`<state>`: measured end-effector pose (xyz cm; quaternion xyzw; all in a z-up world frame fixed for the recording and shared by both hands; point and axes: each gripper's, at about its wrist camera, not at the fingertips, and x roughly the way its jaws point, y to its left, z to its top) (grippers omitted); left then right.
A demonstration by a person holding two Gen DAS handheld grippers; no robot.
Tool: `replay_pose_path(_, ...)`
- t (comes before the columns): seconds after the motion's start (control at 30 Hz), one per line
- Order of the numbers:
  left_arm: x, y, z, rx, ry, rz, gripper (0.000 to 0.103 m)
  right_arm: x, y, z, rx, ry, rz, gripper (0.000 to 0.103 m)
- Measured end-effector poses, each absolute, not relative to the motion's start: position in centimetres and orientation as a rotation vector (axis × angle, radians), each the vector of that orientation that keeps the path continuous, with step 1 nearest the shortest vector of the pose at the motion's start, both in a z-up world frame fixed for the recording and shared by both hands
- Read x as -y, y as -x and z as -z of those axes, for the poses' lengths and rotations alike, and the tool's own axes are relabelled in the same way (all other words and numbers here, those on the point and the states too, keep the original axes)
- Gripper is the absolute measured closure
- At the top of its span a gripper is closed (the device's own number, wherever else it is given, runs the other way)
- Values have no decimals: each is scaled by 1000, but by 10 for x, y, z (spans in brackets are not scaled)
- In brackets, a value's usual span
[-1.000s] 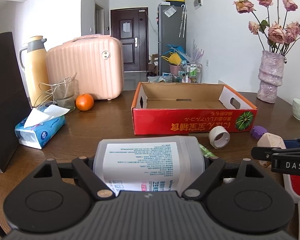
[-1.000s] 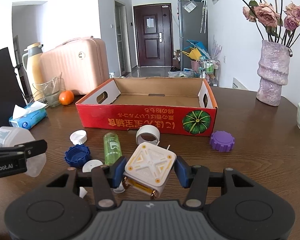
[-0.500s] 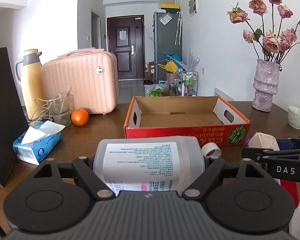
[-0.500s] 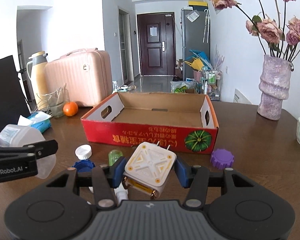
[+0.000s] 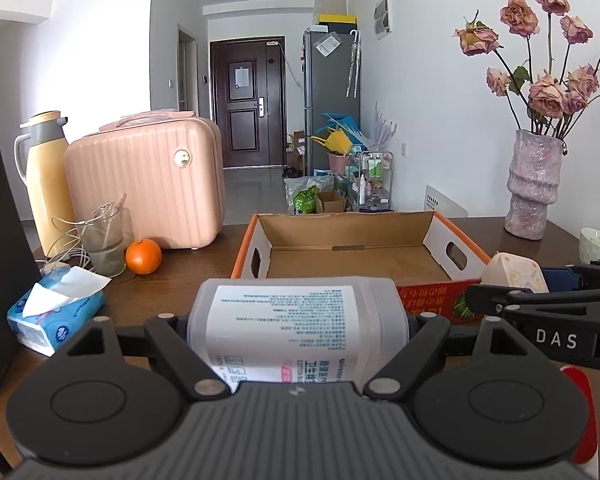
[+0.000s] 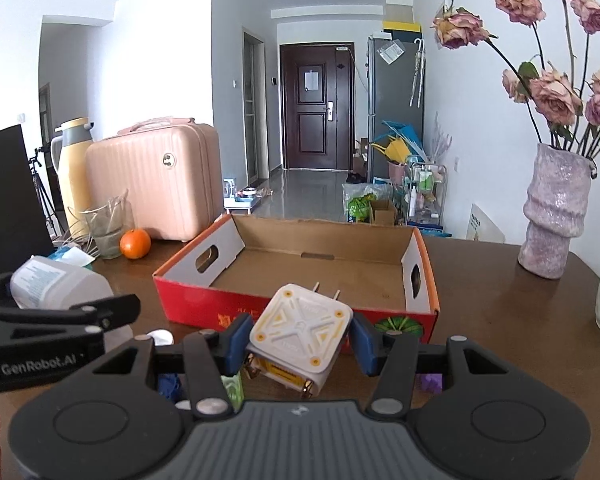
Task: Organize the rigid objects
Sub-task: 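Carry the bottle and plug adapter with both tools into the red box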
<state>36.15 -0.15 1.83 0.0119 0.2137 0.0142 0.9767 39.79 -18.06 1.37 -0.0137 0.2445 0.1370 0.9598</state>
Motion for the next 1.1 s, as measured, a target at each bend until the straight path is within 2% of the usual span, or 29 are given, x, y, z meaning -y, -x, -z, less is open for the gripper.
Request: replay_pose_path(1.1, -7, -492, -17, -457, 36, -87, 19, 183, -526, -10, -531, 32, -230, 51)
